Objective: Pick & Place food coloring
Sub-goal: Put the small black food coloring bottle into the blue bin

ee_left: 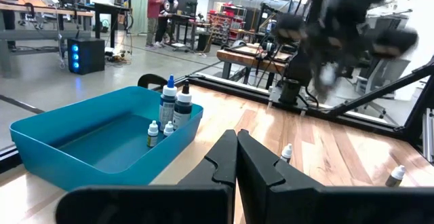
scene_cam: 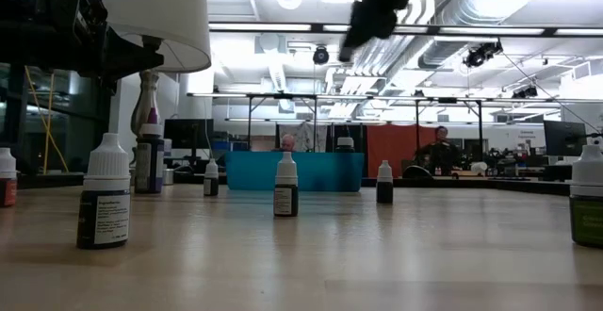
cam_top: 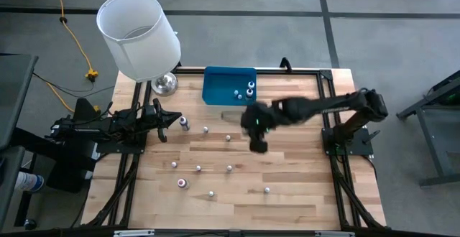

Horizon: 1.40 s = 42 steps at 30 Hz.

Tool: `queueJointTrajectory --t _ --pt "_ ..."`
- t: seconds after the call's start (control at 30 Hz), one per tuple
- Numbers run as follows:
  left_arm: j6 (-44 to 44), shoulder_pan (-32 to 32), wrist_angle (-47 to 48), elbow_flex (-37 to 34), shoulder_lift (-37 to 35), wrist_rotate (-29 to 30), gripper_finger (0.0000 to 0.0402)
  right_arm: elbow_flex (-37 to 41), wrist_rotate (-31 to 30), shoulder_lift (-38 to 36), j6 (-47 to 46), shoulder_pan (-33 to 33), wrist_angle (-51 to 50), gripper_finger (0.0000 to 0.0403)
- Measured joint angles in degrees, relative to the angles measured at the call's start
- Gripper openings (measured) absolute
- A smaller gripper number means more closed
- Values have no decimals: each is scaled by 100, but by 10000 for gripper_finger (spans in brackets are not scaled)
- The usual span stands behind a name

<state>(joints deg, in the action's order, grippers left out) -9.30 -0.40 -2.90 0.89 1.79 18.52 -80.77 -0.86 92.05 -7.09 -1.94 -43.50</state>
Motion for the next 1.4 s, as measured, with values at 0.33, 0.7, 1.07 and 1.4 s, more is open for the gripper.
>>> queueJointTrajectory --t 0.33,0.7,1.07,1.4 --pt "0 0 0 0 -1 0 0 -1793 15 779 -729 1547 -168 77" --pt "0 0 0 0 -1 -2 0 -4313 169 2837 -1698 2728 -632 78" --pt "0 0 0 0 -1 -2 0 -4453 757 4092 -2439 3243 -823 78" --pt "0 1 0 1 0 -2 0 -4387 633 4417 -2450 3596 -1037 78"
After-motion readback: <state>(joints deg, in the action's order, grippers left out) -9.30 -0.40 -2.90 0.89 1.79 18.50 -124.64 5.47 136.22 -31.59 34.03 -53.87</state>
